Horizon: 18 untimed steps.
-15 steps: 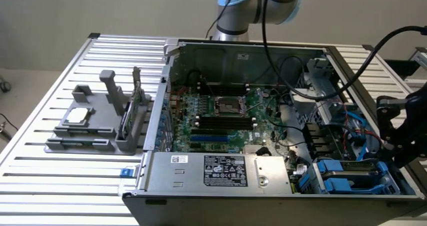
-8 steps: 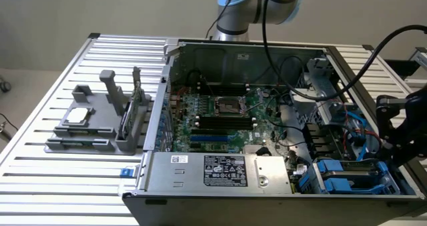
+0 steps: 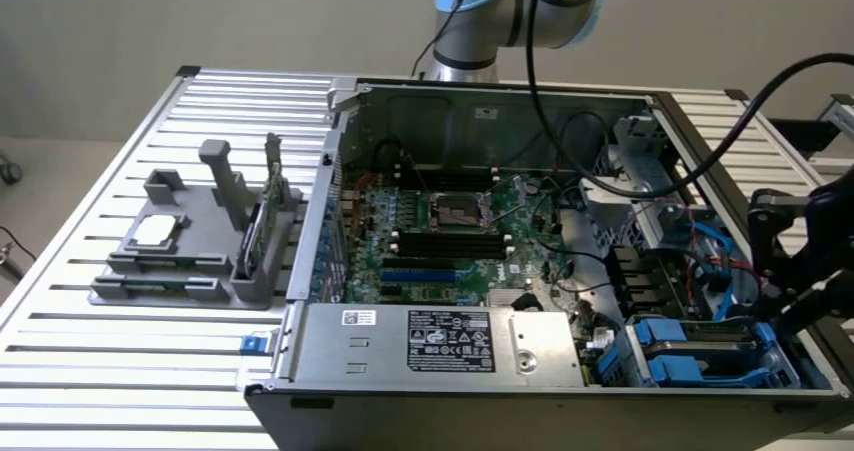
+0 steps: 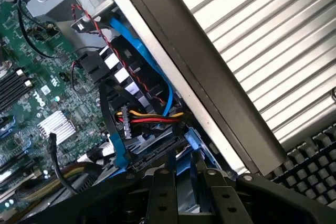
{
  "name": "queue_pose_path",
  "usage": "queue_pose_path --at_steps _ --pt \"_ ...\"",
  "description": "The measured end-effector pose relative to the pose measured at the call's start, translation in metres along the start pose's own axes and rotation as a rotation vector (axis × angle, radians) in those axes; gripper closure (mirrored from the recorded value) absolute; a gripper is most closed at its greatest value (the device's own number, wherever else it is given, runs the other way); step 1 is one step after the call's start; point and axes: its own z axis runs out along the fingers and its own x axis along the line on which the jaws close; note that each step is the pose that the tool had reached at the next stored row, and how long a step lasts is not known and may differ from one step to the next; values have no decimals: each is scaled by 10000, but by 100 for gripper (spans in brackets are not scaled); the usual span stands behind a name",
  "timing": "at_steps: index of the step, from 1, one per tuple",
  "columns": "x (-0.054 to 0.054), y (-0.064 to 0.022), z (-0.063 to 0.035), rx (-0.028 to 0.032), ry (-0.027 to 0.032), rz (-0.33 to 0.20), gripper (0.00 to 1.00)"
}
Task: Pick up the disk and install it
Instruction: 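Insert the first disk wire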
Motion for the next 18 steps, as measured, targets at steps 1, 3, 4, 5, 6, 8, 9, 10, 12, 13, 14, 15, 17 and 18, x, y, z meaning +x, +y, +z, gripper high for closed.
queue_pose_path --at_steps 1,3,4,5,6,8,9,10,12,13,14,15,17,18 --pt "0 0 5 -1 -2 115 74" --pt "2 -2 12 -5 -3 310 74" --pt "5 -5 16 -11 0 384 74" --pt "10 -9 18 -28 12 444 74" --pt "14 -11 20 -56 32 496 74" --pt "23 -18 25 -129 87 606 74" --pt "25 -19 26 -177 124 664 74" --pt "26 -20 27 -226 161 726 74" --pt "29 -22 30 -331 240 860 74" --pt "30 -22 32 -374 272 946 74" --pt "30 -23 34 -399 287 1044 74" --pt "30 -22 37 -417 296 1156 74" --pt "30 -23 47 -436 298 1419 74" --pt "30 -23 52 -443 297 1561 74"
